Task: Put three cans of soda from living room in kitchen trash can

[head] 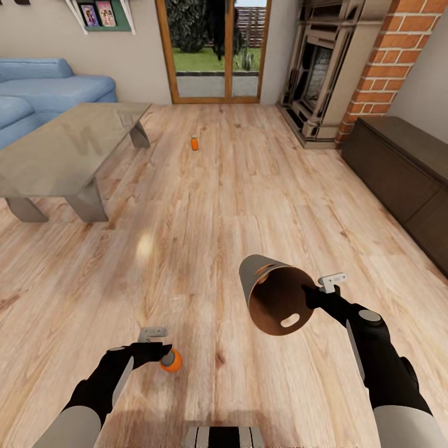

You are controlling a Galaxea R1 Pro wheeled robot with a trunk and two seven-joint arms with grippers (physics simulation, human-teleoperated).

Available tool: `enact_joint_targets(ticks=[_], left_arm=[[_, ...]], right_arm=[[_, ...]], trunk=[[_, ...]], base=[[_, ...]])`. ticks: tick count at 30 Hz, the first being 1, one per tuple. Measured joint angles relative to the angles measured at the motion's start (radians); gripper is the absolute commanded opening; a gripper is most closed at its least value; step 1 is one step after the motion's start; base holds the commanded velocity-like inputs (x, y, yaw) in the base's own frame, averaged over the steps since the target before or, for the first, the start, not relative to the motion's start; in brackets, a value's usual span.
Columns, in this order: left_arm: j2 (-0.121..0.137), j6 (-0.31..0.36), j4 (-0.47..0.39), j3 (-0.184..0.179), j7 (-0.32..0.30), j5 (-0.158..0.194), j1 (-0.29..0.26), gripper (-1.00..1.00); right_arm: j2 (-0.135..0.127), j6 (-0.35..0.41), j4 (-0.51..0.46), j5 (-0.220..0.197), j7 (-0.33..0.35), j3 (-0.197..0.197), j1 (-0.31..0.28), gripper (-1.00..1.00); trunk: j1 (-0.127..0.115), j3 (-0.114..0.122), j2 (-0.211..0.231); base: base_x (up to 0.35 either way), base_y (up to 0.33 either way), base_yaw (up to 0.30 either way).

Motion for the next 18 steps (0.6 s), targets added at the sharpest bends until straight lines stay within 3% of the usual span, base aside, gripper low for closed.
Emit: enact_joint_targets(ticks=[3,18], left_arm=[[0.0,0.0,-0.001,-0.001,-0.001,0.002,0.0,1.0],[0.0,-0.002,-0.002,-0.003,-0.003,0.003,0.0,1.0]], right_arm=[[0.0,0.0,0.0,0.0,0.0,0.0,0.0,-1.0],[0.001,-0.001,-0.018,-0.003,0.002,0.001,0.001,-1.0]], trunk=[[0.012,-0.014,-0.021],[0.012,-0.032,-0.021]], base=[[0.0,0.0,0.0],[0.03,0.0,0.0]])
